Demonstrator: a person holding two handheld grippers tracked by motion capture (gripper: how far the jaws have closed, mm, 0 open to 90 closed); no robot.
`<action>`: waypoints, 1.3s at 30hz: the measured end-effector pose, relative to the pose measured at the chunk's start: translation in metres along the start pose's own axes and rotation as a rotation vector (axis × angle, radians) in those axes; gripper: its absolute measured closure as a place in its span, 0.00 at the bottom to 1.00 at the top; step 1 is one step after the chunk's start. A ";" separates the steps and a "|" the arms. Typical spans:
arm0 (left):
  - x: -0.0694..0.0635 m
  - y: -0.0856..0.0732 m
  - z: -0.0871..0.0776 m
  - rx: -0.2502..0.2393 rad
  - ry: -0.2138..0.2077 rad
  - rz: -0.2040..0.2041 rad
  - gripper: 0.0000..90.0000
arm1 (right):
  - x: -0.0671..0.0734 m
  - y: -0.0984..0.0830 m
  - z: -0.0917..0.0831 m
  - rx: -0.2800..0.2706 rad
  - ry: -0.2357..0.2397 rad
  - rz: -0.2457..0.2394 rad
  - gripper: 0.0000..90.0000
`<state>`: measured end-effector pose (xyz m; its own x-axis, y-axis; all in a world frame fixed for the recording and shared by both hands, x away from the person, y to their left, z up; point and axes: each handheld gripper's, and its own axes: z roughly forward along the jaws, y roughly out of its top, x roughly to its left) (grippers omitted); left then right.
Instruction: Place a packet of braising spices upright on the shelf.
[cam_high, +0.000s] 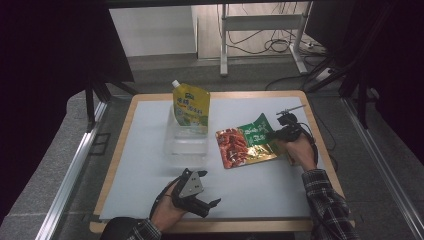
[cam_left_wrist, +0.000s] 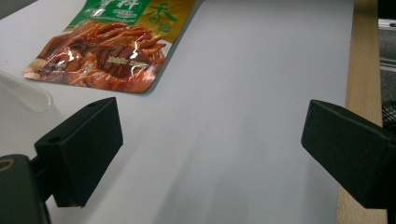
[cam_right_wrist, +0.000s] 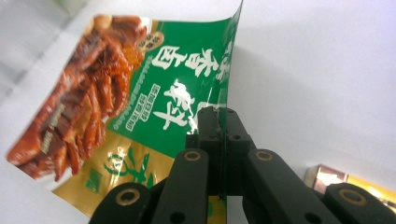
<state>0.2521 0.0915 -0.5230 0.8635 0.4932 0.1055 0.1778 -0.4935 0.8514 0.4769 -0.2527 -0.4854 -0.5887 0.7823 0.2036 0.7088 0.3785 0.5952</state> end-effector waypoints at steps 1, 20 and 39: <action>0.000 0.000 0.000 0.000 0.000 0.000 0.05 | 0.000 0.001 -0.001 -0.004 0.002 0.002 0.98; 0.001 0.000 0.000 -0.003 0.004 -0.004 0.05 | 0.012 0.007 -0.021 -0.114 0.022 -0.060 0.98; 0.001 0.000 -0.001 -0.004 0.008 0.000 0.05 | 0.031 0.017 -0.040 -0.206 0.053 -0.087 0.98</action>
<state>0.2523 0.0924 -0.5230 0.8599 0.4988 0.1089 0.1762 -0.4902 0.8536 0.4557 -0.2417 -0.4382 -0.6674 0.7222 0.1817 0.5636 0.3304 0.7571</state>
